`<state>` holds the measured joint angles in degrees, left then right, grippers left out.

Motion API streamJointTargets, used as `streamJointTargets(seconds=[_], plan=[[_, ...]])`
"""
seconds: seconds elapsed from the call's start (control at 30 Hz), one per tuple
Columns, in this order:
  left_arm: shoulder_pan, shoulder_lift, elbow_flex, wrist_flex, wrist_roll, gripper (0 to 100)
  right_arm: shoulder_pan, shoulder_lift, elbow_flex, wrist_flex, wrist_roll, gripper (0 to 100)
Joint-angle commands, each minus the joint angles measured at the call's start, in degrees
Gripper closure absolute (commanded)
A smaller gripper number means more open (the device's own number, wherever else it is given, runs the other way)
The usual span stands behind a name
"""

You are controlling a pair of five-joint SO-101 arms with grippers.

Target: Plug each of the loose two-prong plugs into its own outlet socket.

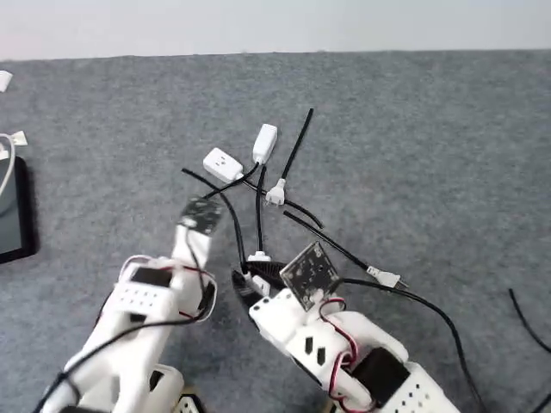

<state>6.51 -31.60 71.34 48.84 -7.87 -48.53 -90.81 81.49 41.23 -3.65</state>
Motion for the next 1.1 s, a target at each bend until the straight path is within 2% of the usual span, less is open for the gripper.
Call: streamJointTargets(seconds=[0.0, 0.13, 0.27, 0.43, 0.63, 0.73, 0.87, 1.07], plan=[[2.02, 7.03, -7.25, 1.23, -5.36, 99, -0.84, -2.07, -0.18, 0.13, 0.97, 99.1], [2.2, 6.68, -7.43, 1.41, -5.89, 99, -0.84, -1.1, 0.0, -0.04, 0.97, 99.1], [4.84, 1.76, -4.26, 2.2, -10.9, 99, -0.84, 0.75, 0.0, -0.4, 1.14, 99.1], [6.95, -11.96, 3.12, 3.6, -16.0, 99, -0.84, 1.8, -0.18, -0.4, 1.23, 99.1], [7.82, -27.43, 9.63, 7.12, -18.64, 99, -0.84, 1.8, -0.35, -0.4, 1.23, 99.1], [7.56, -32.26, 11.74, 7.38, -17.58, 99, -0.75, 1.8, -0.35, -0.4, 1.23, 99.1], [6.24, -37.45, 13.58, 7.38, -12.13, 99, 1.89, 1.89, -0.35, -0.92, 1.32, 99.1], [-4.13, -43.69, 14.64, 7.21, -4.66, 99, 5.23, 1.98, 1.23, -4.7, 2.9, 99.1]])
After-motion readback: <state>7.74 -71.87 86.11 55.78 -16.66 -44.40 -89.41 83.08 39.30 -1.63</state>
